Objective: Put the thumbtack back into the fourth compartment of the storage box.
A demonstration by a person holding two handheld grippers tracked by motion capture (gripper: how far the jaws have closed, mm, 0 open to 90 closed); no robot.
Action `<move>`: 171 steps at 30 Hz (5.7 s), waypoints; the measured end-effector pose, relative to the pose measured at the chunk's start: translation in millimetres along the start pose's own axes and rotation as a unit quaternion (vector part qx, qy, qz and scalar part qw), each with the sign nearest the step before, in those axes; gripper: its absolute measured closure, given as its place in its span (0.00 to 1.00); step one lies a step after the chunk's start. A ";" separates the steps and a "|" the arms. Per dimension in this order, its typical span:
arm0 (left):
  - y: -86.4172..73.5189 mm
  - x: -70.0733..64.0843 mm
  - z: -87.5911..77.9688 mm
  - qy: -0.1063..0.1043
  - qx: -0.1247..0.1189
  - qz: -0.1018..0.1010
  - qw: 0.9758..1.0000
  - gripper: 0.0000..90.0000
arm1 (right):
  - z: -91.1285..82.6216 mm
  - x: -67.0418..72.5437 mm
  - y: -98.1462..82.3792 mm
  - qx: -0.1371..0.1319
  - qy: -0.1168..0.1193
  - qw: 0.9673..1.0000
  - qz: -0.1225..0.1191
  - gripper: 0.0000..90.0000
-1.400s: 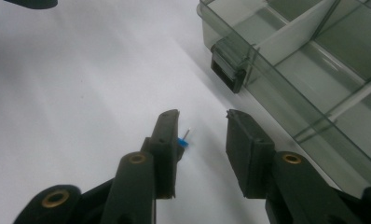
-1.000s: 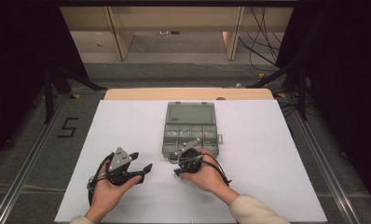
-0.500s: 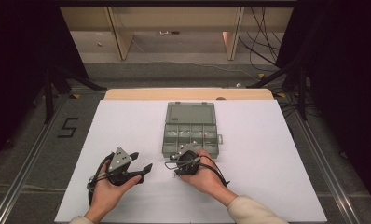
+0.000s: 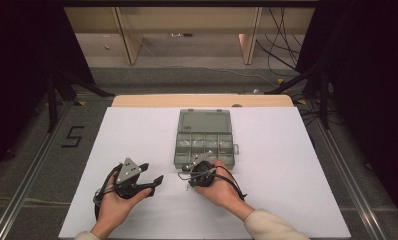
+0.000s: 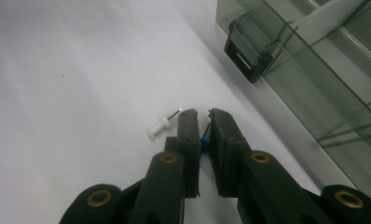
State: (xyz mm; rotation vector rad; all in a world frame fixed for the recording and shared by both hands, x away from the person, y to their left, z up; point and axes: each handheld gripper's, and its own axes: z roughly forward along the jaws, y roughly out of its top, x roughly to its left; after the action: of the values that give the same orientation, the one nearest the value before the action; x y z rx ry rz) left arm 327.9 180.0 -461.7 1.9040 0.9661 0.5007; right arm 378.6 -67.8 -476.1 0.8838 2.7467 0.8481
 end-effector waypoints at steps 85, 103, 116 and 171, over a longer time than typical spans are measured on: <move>-0.2 0.6 -0.2 0.000 -0.001 -0.001 1.000 0.35 | -62.8 -66.0 7.2 -0.092 -0.042 0.991 0.086 0.93; -1.3 1.0 0.2 -0.002 0.001 -0.006 1.000 0.35 | -65.7 -85.0 2.7 -0.108 -0.059 0.988 0.095 0.93; -1.5 1.1 0.3 0.002 0.002 -0.004 1.000 0.35 | -66.4 -95.5 1.3 -0.111 -0.071 0.985 0.110 0.93; -1.5 1.7 1.1 0.001 0.002 0.002 1.000 0.35 | -53.5 -126.4 5.6 -0.099 -0.116 0.979 0.132 0.93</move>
State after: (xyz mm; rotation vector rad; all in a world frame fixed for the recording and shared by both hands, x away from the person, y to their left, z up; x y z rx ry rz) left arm 329.0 181.1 -463.6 1.9091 0.9647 0.5030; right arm 469.5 -161.7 -433.9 1.2371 2.3341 0.9706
